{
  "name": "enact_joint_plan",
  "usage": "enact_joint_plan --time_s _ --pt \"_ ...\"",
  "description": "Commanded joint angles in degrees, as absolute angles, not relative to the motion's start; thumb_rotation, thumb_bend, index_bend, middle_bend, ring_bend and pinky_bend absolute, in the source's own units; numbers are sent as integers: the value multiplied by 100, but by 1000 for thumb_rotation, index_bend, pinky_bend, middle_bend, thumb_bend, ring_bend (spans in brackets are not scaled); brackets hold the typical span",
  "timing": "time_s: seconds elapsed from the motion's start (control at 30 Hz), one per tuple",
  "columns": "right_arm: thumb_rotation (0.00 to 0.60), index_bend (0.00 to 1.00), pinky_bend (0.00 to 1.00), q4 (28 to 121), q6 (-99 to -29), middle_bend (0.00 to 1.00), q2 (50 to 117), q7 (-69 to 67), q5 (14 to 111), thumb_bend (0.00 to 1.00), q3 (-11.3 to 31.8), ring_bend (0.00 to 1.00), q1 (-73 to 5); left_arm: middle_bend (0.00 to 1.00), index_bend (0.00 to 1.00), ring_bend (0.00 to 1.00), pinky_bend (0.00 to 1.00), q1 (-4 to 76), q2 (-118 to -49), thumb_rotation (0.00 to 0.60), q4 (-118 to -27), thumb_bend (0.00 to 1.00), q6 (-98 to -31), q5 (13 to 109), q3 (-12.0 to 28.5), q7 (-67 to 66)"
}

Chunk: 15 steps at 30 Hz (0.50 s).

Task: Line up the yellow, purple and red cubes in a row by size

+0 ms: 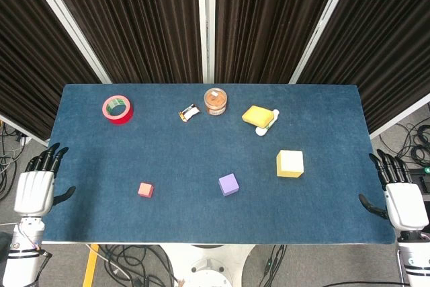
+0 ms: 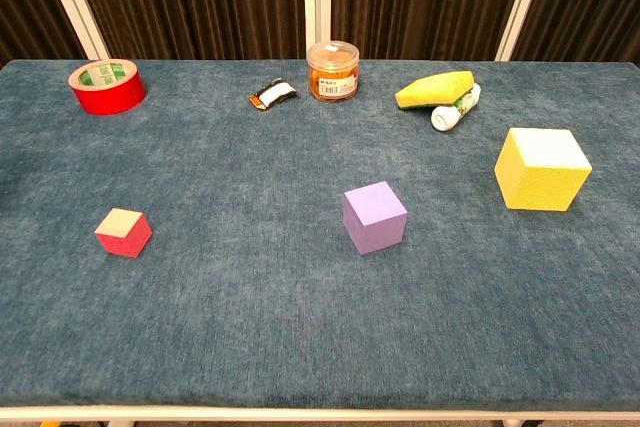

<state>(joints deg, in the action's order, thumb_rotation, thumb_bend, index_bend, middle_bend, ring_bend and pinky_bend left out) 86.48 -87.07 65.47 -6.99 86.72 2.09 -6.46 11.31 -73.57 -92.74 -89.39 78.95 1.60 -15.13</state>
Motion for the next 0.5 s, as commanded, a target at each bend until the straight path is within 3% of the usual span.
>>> enact_joint_plan --time_s 0.03,0.37,0.5 --pt "600 0 0 8608 -8682 4 6575 -715 8616 152 225 0 -611 200 191 182 241 1150 -7352 600 -9347 190 -8798 7871 184 -1565" --pt "600 0 0 8621 -8505 11 6534 -709 8661 152 219 0 -636 200 191 182 241 1116 -7258 600 -9478 191 -8599 7897 205 -1590" --pt "600 0 0 8886 -7882 42 6423 -484 8623 150 221 0 -953 200 191 182 241 1113 -7223 600 -9480 190 -8486 7895 204 -1527"
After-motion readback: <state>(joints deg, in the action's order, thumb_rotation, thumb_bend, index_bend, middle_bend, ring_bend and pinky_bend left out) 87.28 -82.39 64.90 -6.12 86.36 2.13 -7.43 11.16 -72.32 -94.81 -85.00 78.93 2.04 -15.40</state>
